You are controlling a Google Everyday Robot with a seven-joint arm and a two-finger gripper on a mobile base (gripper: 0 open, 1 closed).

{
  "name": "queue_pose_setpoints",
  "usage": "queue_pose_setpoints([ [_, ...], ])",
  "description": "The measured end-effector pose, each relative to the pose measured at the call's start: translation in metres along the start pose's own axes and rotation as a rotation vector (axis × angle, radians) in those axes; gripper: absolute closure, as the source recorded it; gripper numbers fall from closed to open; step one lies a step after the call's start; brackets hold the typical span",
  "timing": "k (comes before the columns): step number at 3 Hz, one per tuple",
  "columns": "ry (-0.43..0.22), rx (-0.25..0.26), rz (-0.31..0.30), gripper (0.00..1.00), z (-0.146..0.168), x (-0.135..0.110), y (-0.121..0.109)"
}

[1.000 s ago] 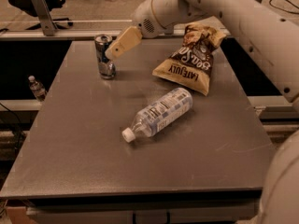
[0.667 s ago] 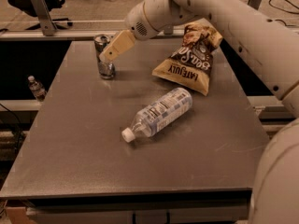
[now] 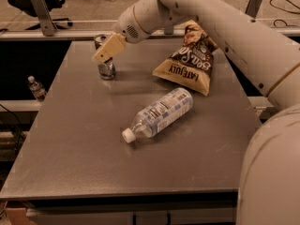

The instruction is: Move redbull can near blue plastic bottle

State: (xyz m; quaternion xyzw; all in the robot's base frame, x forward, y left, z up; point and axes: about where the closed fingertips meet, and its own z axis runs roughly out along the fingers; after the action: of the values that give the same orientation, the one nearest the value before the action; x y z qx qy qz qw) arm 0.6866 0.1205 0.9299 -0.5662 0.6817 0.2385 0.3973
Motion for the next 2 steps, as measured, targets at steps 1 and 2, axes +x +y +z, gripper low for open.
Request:
queue_pose_setpoints([
  [1,0.001,-0.014,-0.003,0.41,0.0068,-0.0034,0.0026],
  [2,-0.002,-0.025,-0.003,0.64,0.0113,-0.0067,0.0044],
])
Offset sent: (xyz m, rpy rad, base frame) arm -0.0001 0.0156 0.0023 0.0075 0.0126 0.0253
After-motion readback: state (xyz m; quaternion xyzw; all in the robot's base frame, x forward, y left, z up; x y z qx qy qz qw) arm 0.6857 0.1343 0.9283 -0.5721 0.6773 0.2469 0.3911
